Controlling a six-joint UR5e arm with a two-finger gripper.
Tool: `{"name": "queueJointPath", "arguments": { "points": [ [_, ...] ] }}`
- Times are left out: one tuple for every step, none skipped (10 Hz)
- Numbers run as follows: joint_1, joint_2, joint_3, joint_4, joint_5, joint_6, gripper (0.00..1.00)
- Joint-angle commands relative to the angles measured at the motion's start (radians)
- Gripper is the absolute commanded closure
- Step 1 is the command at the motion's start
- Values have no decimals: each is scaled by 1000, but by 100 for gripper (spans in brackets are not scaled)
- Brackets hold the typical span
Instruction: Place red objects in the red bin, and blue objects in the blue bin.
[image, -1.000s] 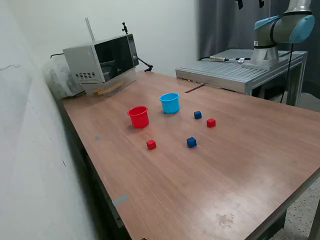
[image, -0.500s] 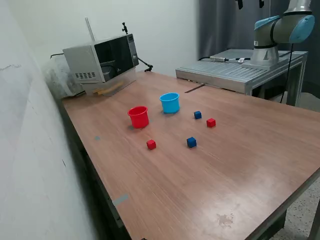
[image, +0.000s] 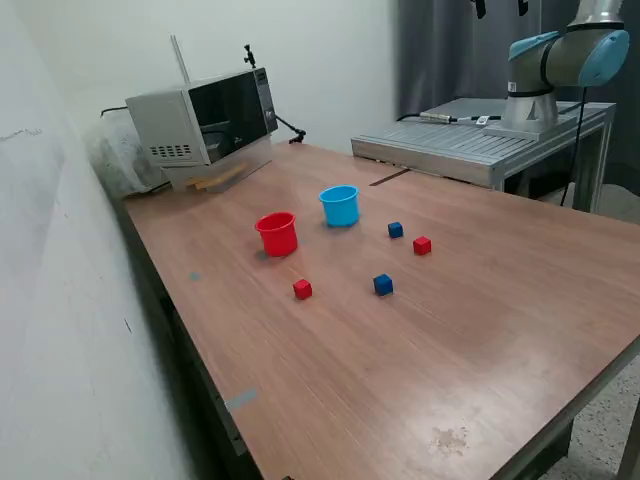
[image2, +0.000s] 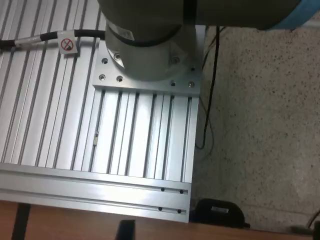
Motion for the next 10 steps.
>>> {"name": "queueJointPath", "arguments": {
  "points": [
    [0,0,0,0,0,0,0],
    [0,0,0,0,0,-1,0],
    [0,0,0,0,0,-1,0],
    [2,0,0,0,2,-1,0],
    [3,-1,0,0,3,-1,0],
    [6,2,-2,-3,3,-1,0],
    [8,6,-15,-27,3,-1,0],
    [9,29,-47,-93,3,2,0],
    [8,60,-90,-121,8,10,0],
    [8,101,-156,-124,14,11,0]
  ]
}}
